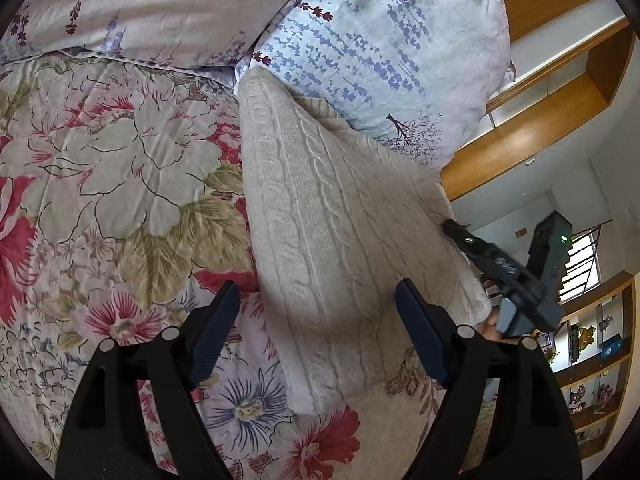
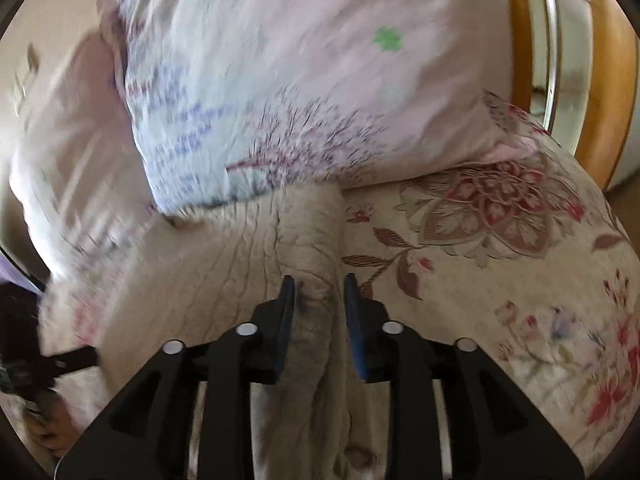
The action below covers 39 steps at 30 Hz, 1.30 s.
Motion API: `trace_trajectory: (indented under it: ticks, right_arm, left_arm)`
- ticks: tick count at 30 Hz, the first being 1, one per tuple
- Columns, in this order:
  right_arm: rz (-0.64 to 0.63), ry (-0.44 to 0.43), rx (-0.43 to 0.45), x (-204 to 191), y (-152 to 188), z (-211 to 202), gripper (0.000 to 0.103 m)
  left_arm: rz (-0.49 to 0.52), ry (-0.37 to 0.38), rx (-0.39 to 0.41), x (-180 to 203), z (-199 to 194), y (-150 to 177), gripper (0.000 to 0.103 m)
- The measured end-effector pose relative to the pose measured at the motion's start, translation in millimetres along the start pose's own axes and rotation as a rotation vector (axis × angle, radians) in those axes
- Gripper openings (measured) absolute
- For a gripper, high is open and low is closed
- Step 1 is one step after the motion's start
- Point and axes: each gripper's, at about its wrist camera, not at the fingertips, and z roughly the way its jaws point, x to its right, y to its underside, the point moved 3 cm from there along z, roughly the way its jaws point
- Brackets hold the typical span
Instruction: Fold small clothes
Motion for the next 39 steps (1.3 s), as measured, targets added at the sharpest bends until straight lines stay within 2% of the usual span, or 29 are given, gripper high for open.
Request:
trace_trajectory:
  ticks: [1,2,5,10,12,14,18,24,28,31,32,34,35,36,39]
  right_arm:
    - [0.030,-0.035,0.005,4,2,-9,0.042]
    - [0.061,-0.073,0.008,9,3,-17,0.044]
    - [0.130,-0.173,-0.007,18,15,-37,0.044]
    - [0.084,-0.201,-0.073,6,36,-38,0.043]
    - [0.031,-0.147,-0.099,1,43,-30,0.013]
    - [0.004,-0.096,-0.079,1,45,-30,0.012]
    - [0.022,-0.101,0.057,3,35,-61,0.011]
    - [0.033,0.012,-0.039,20,60,-29,0.010]
    - [0.059,0.034,-0.044,32,64,-17,0.010]
    - [0.070,0.013,-0.071,32,59,-17,0.011]
    - [0.084,-0.012,-0.066,32,54,-23,0.017]
    - [0.134,-0.071,-0.042,33,44,-32,0.035]
    - [0.161,-0.099,-0.024,35,37,-35,0.054]
    - [0.194,-0.119,-0.005,36,27,-36,0.061]
    - [0.241,-0.130,-0.020,37,1,-15,0.061]
  left_arm:
    - [-0.001,0.005,0.000,0,-1,0,0.079]
    - [-0.002,0.011,-0.001,0,-1,1,0.079]
    - [-0.005,0.025,-0.006,0,-1,4,0.079]
    - [0.006,0.018,-0.026,4,2,12,0.078]
    - [0.006,0.011,-0.032,5,4,14,0.078]
    - [0.003,0.007,-0.039,5,5,16,0.078]
    - [0.015,-0.001,-0.038,6,3,19,0.078]
    - [0.020,-0.016,-0.051,6,9,21,0.078]
    - [0.041,-0.031,-0.048,8,12,21,0.078]
    - [0.041,-0.018,-0.048,9,13,20,0.078]
    - [0.038,-0.004,-0.046,9,12,20,0.078]
    - [0.035,0.006,-0.041,9,12,18,0.078]
    - [0.034,0.008,-0.040,9,13,17,0.078]
    - [0.033,0.005,-0.040,9,14,16,0.078]
    - [0.036,-0.007,-0.042,9,15,15,0.078]
